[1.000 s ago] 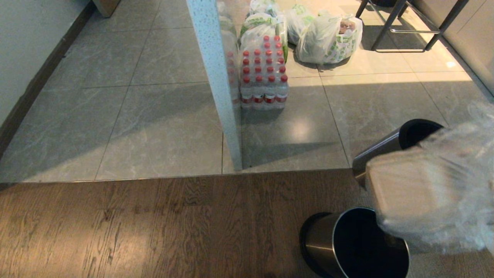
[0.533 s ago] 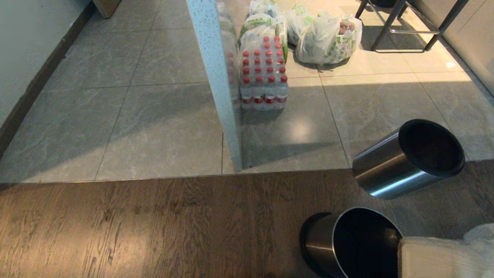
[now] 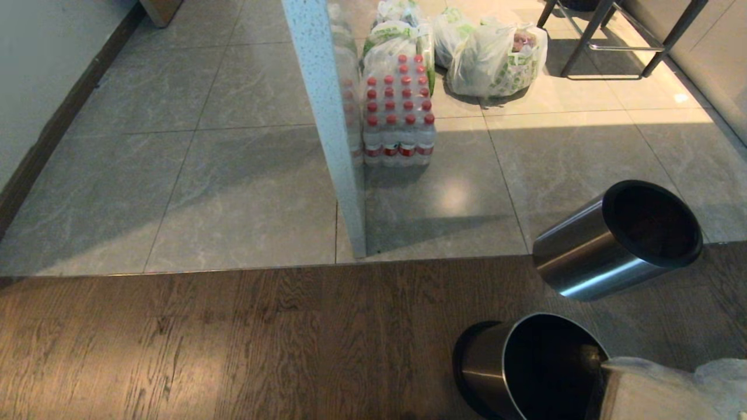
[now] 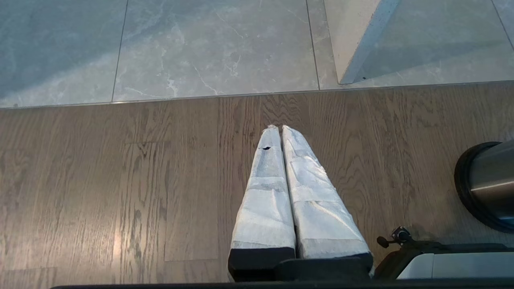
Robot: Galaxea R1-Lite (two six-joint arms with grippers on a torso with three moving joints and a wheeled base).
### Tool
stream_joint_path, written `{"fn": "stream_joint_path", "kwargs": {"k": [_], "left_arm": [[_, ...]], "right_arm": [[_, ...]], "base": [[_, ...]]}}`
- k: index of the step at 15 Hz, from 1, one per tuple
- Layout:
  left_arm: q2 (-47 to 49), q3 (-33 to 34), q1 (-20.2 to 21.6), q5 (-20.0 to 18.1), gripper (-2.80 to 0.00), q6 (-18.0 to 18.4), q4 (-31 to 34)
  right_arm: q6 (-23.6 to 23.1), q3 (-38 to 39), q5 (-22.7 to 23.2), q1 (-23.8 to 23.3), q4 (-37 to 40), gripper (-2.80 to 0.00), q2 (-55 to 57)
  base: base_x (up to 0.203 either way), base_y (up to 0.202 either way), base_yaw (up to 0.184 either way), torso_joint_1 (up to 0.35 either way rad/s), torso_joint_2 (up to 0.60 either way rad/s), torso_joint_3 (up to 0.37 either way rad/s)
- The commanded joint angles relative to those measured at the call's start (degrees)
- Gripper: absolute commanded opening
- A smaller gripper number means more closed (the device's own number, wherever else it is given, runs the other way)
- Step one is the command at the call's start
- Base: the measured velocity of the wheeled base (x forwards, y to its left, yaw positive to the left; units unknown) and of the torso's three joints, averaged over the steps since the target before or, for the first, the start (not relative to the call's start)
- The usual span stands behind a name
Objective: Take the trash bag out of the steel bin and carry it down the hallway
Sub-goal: Put the trash bag at the door
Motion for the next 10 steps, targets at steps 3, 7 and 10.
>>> {"fn": "stream_joint_path", "kwargs": {"k": [3,7,10], "left_arm": [[-0.04,0.09,0.01,0.00,-2.80,-0.04,0.00],[0.02,0.09,0.01,0.00,-2.80,-0.04,0.00],[0.02,0.09,0.01,0.00,-2.80,-0.04,0.00]], "right_arm": [[0.28,0.77,0.11,-1.64,2.07,-2.80,-3.37],[1.67,0.76,-0.58,-2.88,3.81,-2.80,-9.57],[3.05,0.83,-0.88,-3.12,5.48,-2.80,-16.18]], "base": [[0.000,0.000,0.000,0.000,0.00,0.000],[0.000,0.000,0.000,0.000,0.00,0.000],[0.000,0.000,0.000,0.000,0.00,0.000]]}}
